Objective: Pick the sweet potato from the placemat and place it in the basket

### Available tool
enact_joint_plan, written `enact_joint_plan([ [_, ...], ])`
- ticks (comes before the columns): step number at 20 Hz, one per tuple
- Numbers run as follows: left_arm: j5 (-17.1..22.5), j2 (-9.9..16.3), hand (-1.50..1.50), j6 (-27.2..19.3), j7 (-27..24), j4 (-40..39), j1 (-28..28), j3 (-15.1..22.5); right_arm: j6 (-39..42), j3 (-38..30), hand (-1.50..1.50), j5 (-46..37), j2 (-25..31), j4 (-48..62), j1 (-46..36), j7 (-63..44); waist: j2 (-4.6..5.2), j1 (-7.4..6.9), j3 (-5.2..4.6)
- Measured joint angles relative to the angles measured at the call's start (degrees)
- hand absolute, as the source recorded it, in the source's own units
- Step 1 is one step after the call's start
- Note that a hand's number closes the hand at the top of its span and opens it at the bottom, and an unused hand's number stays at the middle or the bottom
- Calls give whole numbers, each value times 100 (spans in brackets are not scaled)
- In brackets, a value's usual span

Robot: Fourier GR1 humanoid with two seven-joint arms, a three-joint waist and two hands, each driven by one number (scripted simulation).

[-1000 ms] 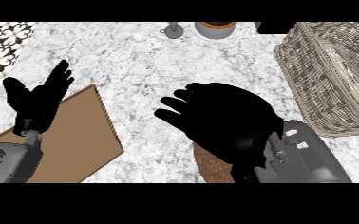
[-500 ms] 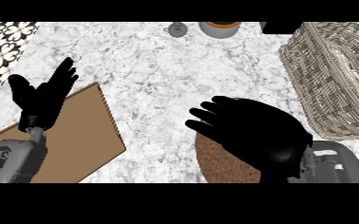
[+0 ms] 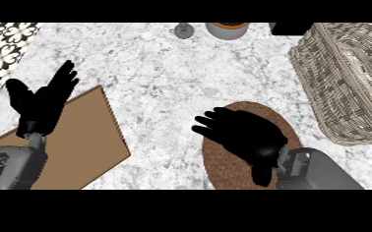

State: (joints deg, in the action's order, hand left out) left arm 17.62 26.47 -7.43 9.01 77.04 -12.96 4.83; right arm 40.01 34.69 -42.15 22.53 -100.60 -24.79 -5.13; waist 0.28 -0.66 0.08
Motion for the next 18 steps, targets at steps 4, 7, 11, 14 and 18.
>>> enact_joint_plan([
  [4,-56,-92,0,83,6,-79,-18,-71,-554,264,-150,-636,-119,904,-18,423,-8,11,-4],
  [7,-158,-150,0,152,-93,-102,55,-153,-687,274,-150,-957,-106,1283,7,680,-16,27,-5],
  [11,-223,-151,0,229,75,107,146,-289,-764,181,-150,-1318,-57,1626,-9,1007,-24,34,-7],
  [14,-354,-246,0,150,302,425,244,-295,-802,72,-150,-1537,-159,1872,-83,1228,-27,34,-6],
  [18,-400,-280,0,358,208,251,242,-509,-753,-162,-150,-1701,-147,2014,-97,1601,-27,47,-7],
])
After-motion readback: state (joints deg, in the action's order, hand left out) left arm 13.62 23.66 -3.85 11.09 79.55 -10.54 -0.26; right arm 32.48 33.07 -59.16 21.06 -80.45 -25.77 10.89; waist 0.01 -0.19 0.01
